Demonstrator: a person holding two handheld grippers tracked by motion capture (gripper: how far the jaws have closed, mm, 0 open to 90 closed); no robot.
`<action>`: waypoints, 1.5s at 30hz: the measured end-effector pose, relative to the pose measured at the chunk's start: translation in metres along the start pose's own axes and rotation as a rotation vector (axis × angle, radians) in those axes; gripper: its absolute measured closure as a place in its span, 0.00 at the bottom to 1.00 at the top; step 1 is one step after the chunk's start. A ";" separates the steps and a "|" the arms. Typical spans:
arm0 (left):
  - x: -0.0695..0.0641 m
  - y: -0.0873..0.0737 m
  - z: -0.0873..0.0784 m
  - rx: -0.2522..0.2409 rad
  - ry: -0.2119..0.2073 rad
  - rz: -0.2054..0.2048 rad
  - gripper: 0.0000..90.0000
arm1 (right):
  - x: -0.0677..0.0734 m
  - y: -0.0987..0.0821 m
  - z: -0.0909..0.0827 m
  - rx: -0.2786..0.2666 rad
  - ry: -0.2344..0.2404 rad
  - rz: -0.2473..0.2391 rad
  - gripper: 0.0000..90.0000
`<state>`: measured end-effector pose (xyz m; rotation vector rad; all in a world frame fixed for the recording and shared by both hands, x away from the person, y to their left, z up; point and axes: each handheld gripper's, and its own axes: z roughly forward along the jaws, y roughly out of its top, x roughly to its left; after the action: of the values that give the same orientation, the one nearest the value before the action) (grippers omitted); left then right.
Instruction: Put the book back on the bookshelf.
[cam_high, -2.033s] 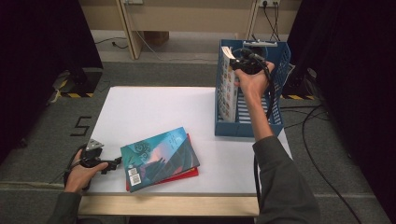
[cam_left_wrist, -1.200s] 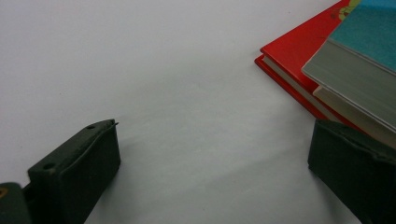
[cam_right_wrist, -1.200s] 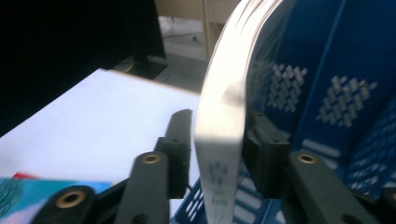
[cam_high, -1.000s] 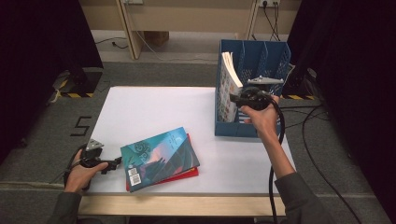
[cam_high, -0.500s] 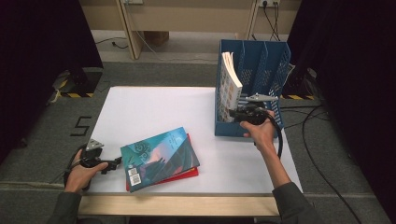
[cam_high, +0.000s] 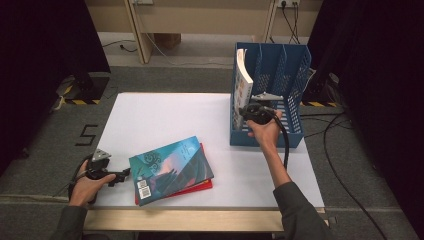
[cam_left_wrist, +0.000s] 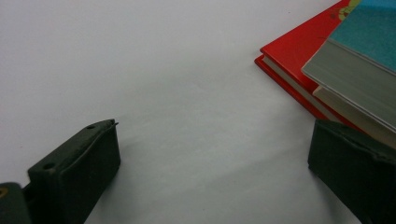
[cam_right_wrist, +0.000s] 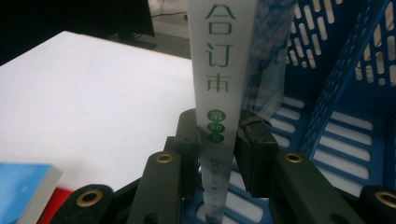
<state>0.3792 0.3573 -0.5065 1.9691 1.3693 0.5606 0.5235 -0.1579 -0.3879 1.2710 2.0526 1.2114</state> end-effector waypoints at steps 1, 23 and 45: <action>0.000 0.000 0.000 0.000 0.000 0.000 0.02 | -0.001 0.002 0.003 -0.001 -0.007 0.000 0.81; 0.000 0.000 0.000 0.000 -0.001 -0.001 0.01 | -0.005 0.003 0.007 0.004 0.012 0.079 0.63; 0.000 0.000 0.000 0.000 0.001 0.004 0.01 | 0.041 -0.043 -0.031 0.024 0.207 0.042 0.43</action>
<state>0.3792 0.3576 -0.5069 1.9719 1.3660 0.5631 0.4600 -0.1449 -0.4049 1.2518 2.2003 1.3923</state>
